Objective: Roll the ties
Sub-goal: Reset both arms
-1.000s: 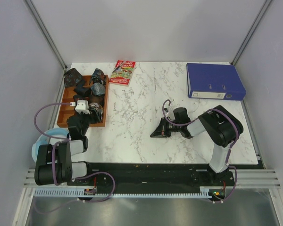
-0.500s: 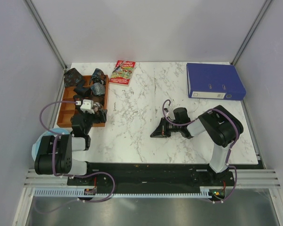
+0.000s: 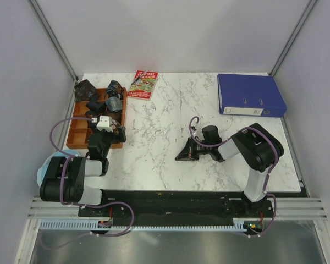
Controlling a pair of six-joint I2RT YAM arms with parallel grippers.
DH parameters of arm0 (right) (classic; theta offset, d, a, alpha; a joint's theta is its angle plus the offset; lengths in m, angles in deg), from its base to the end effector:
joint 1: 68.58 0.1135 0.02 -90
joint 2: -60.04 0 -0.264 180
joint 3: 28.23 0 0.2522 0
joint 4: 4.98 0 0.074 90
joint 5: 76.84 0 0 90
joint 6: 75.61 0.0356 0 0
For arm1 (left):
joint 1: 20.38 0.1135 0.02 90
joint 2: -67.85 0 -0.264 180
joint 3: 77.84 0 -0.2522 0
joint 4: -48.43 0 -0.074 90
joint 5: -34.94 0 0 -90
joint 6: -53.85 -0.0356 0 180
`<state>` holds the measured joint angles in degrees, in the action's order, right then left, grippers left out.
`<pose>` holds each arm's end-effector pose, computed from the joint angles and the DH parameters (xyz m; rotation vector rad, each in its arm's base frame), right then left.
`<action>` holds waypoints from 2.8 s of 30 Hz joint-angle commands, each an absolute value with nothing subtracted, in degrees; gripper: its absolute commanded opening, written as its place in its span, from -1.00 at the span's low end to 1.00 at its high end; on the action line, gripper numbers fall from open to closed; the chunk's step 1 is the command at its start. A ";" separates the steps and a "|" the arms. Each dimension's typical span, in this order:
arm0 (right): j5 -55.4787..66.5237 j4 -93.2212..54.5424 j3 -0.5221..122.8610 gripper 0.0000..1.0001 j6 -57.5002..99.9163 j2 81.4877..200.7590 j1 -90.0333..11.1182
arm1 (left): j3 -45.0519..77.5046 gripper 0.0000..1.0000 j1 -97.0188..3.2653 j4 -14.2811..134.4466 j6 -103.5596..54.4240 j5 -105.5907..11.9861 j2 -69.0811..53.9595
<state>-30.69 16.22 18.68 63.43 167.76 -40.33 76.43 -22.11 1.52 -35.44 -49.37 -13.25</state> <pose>0.2527 0.1638 0.0813 -0.0145 2.5292 1.5113 0.2305 -0.0105 0.1507 0.0889 1.7168 -0.1169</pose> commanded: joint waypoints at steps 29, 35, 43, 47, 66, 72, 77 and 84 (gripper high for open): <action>47.80 -19.11 26.50 0.96 28.89 121.74 -32.90 | 75.21 0.99 -22.22 -1.27 -37.11 -51.46 -13.98; 43.24 -12.60 20.62 0.96 21.62 121.92 -35.52 | 75.21 0.99 -22.22 -1.27 -37.03 -51.55 -14.07; 38.92 5.06 3.93 0.96 13.60 116.21 -44.32 | 75.21 0.99 -22.22 -1.27 -37.03 -51.55 -13.98; 39.44 10.77 -0.22 0.96 11.41 116.03 -47.49 | 75.21 0.99 -22.22 -1.27 -37.11 -51.46 -14.07; 28.29 46.72 -3.92 0.96 14.92 138.16 -60.84 | 75.21 0.99 -22.22 -1.27 -37.03 -51.46 -13.98; 22.22 60.20 -5.34 0.96 12.29 148.11 -61.99 | 75.21 0.99 -22.22 -1.27 -37.03 -51.46 -13.98; 29.06 50.00 -1.47 0.96 14.31 146.88 -62.08 | 75.21 0.99 -22.22 -1.27 -37.03 -51.63 -13.98; 29.25 49.72 -1.02 0.97 14.39 147.23 -62.08 | 75.21 0.99 -22.22 -1.27 -37.03 -51.55 -13.98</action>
